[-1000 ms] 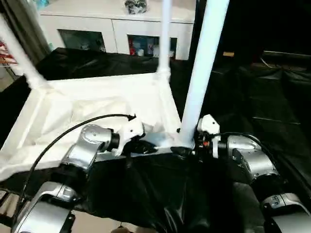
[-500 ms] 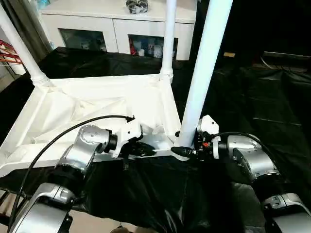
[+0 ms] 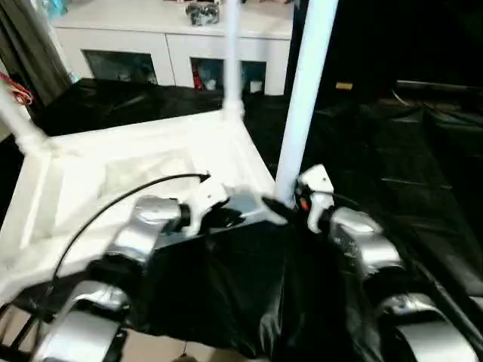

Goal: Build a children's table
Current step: Rotate leg to tighten

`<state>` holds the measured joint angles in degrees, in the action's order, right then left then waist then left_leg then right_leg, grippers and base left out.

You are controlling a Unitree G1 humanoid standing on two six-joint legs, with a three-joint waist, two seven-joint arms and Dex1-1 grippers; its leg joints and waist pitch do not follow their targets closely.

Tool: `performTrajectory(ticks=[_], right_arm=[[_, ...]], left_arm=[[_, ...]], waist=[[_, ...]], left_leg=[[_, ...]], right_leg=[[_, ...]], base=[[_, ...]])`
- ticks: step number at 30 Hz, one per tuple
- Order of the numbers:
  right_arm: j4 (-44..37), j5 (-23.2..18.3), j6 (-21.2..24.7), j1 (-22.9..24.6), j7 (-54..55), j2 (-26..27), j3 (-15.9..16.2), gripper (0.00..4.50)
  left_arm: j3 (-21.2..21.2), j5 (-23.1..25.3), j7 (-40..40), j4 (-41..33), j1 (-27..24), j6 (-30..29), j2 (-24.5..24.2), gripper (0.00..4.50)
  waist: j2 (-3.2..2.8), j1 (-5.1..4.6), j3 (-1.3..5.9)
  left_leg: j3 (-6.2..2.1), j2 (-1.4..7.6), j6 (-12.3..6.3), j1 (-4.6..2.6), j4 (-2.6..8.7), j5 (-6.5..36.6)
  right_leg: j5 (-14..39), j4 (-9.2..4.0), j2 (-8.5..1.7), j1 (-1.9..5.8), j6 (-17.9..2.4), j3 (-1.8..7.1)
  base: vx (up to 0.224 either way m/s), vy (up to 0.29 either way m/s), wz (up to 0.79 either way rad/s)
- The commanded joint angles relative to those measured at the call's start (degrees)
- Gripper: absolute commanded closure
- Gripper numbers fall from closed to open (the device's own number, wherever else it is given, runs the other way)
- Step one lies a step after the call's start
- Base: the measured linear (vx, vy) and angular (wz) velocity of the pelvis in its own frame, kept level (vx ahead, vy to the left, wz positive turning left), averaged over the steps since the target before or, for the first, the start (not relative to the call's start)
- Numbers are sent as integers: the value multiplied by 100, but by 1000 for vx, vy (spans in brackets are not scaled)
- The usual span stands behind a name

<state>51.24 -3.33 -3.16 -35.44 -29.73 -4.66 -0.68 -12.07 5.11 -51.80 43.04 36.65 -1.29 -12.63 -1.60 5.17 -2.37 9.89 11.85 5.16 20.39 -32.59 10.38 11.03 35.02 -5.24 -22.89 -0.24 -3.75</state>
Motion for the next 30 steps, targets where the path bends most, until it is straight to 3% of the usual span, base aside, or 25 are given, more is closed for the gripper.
performTrajectory(ticks=[1, 2, 6, 9, 12, 16, 20, 21, 23, 30], right_arm=[[478, 2, 204, -122, 781, 576, 17, 186], [478, 2, 204, -122, 781, 576, 17, 186], [727, 154, 61, -252, 1024, 732, 51, 186], [578, -45, -84, -172, 476, 714, 4, 115], [437, -142, -141, -112, 3, 588, 24, 88], [431, 22, -263, -106, -229, 428, 164, 64], [246, 122, -433, 13, -1052, 97, 453, 64], [42, 44, -425, 123, -1764, -139, 584, 64], [-40, 13, -400, 165, -2015, -225, 630, 64], [-533, -93, -332, 441, -3434, -744, 914, 64]], left_arm=[[63, 106, 1052, 111, 350, -213, 464, 450], [63, 106, 1052, 111, 350, -213, 464, 450], [36, 135, 1288, 234, 469, -182, 742, 450], [-31, 96, 984, 154, 410, -63, 704, 450], [-94, 33, 530, -11, 263, 125, 524, 450], [-134, -77, 71, -233, 96, 238, 361, 450], [-181, -215, -518, -486, -83, 219, 107, 450], [-209, -287, -876, -597, -155, 229, -63, 450], [-211, -316, -982, -628, -174, 247, -114, 450], [-219, -539, -1653, -885, -260, 129, -403, 450]], waist=[[35, 8, 288], [27, 9, 293], [39, 45, 326], [24, 65, 340], [11, 73, 342], [-4, 36, 335], [-17, 26, 346], [-23, 44, 347], [-27, 58, 358], [-4, 131, 352]], left_leg=[[-14, 99, 4, -25, 418, 1479], [-10, 100, 29, -48, 415, 1486], [1, 85, -136, 5, 377, 1225], [6, 77, -265, 26, 351, 1053], [4, 85, -354, 34, 351, 1087], [4, 93, -329, 42, 355, 1147], [10, 108, -364, 38, 345, 1088], [15, 111, -413, 38, 336, 1035], [16, 125, -523, 64, 317, 910], [24, 139, -584, 41, 302, 971]], right_leg=[[1858, -514, -305, 228, -1029, 230], [1825, -524, -299, 214, -1036, 228], [1164, -463, -290, 258, -1139, 224], [755, -421, -285, 283, -1225, 215], [710, -418, -290, 297, -1276, 209], [761, -419, -290, 300, -1334, 201], [639, -398, -281, 300, -1398, 198], [505, -383, -261, 310, -1456, 190], [217, -344, -260, 315, -1521, 183], [260, -340, -277, 306, -1613, 188]], base=[[0, 0, 0], [0, 0, 0], [0, 0, 0], [0, 0, 0], [0, 0, 0], [0, 0, 0], [0, 0, 0], [0, 0, 0], [0, 0, 0], [0, 0, 0]])
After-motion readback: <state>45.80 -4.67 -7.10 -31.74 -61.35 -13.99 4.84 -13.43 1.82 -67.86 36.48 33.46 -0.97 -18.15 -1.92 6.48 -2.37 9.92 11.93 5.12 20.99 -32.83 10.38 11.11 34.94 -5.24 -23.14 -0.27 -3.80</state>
